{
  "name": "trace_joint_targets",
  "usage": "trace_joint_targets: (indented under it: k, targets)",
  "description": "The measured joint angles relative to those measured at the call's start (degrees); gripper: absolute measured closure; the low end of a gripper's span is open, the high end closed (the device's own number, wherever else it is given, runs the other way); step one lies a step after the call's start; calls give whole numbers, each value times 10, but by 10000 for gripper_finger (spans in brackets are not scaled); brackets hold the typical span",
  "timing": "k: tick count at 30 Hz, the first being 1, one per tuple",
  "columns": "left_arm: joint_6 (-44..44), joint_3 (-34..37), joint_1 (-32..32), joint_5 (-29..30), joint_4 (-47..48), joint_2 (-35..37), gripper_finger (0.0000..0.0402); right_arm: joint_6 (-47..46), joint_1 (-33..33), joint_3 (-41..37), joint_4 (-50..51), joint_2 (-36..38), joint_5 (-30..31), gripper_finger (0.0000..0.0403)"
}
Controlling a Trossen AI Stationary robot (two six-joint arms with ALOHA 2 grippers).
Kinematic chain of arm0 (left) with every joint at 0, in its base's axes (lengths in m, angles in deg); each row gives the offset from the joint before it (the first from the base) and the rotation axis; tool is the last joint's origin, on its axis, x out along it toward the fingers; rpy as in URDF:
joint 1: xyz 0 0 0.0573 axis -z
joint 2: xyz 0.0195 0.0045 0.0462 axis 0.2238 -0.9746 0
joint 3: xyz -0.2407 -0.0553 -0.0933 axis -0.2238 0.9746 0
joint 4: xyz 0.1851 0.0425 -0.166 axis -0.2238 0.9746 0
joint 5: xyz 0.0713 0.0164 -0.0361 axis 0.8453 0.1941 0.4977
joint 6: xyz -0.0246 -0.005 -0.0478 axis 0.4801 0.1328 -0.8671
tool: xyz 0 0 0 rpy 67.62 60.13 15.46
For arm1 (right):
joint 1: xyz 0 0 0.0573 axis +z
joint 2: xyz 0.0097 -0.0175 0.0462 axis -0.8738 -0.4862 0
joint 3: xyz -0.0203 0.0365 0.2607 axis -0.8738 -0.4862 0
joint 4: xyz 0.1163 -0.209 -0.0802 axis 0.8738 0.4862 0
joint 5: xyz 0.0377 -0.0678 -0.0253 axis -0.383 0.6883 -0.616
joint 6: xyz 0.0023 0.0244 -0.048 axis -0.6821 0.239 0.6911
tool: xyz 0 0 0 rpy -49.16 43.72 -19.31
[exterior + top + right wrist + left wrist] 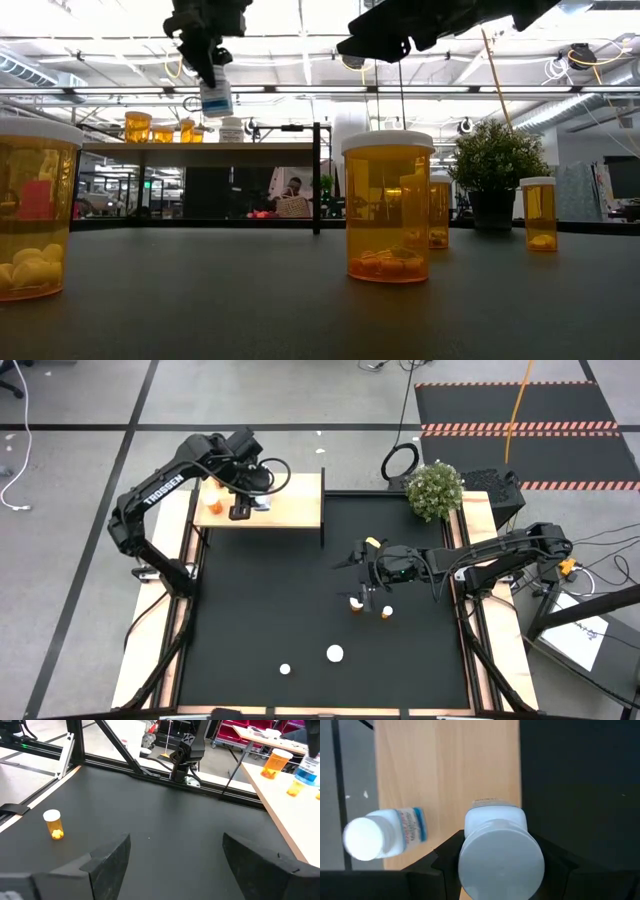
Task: Pick and place medicine bottles onto shelf by color
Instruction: Put the white pill bottle on the shelf aligned with the other white pill bottle
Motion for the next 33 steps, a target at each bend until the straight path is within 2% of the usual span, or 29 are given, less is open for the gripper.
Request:
trace_joint_targets:
  k: [23, 33]
  targets:
    - [9, 0, -43, 6, -34, -53, 218, 0, 0, 0, 0, 0, 0, 94]
    - [-8, 0, -43, -20, -33, -54, 218, 0, 0, 0, 1, 0, 0, 94]
